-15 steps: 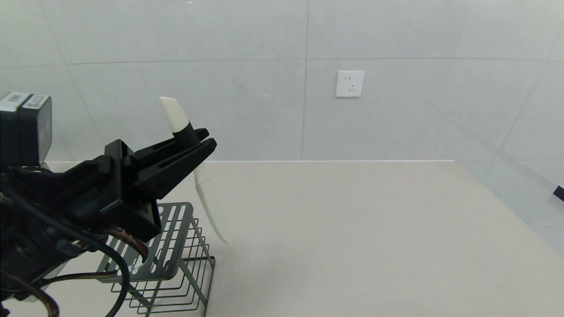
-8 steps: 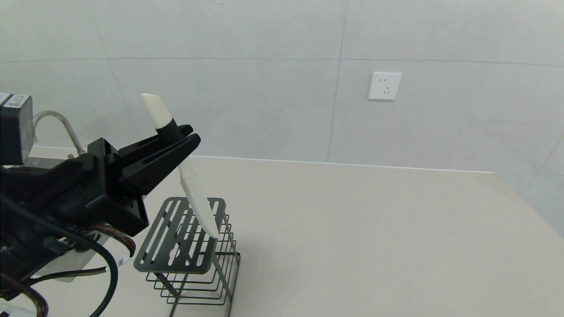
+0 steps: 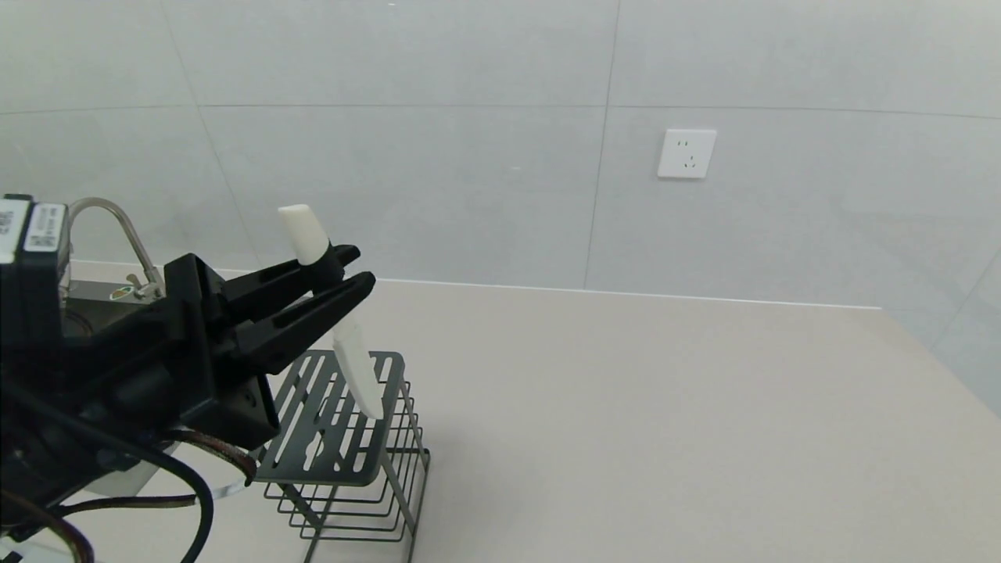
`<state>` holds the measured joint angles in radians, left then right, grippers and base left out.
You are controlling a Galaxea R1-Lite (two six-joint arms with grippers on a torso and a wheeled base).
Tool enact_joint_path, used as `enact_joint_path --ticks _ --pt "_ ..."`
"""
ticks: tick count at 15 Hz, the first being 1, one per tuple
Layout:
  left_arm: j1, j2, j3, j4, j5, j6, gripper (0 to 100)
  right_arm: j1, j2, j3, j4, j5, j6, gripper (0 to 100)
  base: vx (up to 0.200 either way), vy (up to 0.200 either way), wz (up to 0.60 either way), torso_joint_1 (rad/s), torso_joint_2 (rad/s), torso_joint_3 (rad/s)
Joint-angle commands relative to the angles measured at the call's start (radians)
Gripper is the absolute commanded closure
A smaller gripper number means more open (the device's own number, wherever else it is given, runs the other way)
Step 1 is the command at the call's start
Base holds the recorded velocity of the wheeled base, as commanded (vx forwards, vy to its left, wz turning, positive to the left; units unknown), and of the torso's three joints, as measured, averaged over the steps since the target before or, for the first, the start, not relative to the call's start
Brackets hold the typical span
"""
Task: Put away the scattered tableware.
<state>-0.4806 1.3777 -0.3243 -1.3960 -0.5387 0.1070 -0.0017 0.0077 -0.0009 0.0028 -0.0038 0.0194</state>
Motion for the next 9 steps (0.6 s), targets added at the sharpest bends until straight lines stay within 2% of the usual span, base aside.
enact_joint_path --ticks 1,2,4,6,7,9 --pt "0.001 0.014 0.011 0.009 -0.061 0.023 100 0.000 0.005 -0.001 0.000 0.001 -0.001 0 0.000 0.000 0.00 0.000 0.00 0.000" --pt "0.004 0.027 0.010 0.008 -0.064 0.023 100 0.000 0.005 -0.001 0.000 -0.001 -0.001 0 0.000 0.000 0.00 0.000 0.00 0.000" --pt "0.066 0.055 0.001 -0.001 -0.075 0.025 100 0.000 0.005 -0.001 0.000 -0.001 -0.001 0 0.000 0.000 0.00 0.000 0.00 0.000" --pt "0.094 0.075 -0.016 -0.008 -0.098 0.025 100 0.000 0.005 -0.001 0.000 -0.001 0.001 0 0.000 0.000 0.00 0.000 0.00 0.000" --pt "0.131 0.098 -0.041 -0.032 -0.138 0.025 100 0.000 0.005 -0.001 0.000 0.001 0.001 0 0.000 0.000 0.00 0.000 0.00 0.000" --pt "0.137 0.124 -0.059 -0.074 -0.172 0.022 100 0.000 0.005 -0.001 0.000 0.001 0.001 0 0.000 0.000 0.00 0.000 0.00 0.000"
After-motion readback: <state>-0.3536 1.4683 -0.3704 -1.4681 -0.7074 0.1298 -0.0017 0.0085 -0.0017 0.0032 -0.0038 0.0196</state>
